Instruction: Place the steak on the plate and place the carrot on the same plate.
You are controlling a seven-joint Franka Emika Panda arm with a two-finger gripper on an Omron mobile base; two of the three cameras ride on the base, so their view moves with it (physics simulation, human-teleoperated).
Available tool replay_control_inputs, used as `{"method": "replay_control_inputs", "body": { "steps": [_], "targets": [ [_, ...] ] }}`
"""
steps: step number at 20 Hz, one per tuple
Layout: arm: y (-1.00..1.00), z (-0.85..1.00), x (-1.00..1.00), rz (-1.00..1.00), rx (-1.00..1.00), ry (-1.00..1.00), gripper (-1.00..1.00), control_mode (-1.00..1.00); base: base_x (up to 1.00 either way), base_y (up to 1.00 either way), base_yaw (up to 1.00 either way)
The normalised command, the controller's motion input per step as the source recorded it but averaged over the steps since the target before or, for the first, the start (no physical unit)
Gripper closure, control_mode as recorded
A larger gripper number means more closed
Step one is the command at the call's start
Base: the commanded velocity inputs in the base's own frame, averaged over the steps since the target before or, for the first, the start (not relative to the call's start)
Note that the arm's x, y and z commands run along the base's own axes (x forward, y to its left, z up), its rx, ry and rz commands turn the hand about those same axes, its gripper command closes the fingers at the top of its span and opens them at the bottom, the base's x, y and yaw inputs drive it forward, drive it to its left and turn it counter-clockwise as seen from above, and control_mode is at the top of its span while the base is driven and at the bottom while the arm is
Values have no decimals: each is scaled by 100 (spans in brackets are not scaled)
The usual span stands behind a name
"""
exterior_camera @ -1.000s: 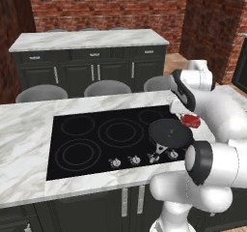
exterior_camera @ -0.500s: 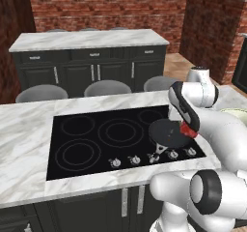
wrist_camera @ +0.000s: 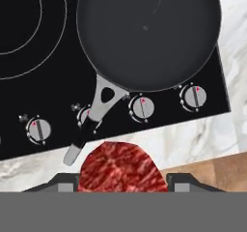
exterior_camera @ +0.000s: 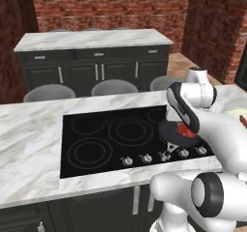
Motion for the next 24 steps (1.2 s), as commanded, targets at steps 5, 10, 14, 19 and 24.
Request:
{"method": "replay_control_inputs", "body": {
  "steps": [5,10,14,19,24],
  "targets": [
    [0,0,0,0,0,0,100,100,0,100,0],
    [0,0,0,0,0,0,100,100,0,100,0],
    [0,0,0,0,0,0,100,100,0,100,0],
    [0,0,0,0,0,0,100,100,0,99,0],
    [28,-2,6,0,0,0,100,-100,1,35,0]
  ]
}}
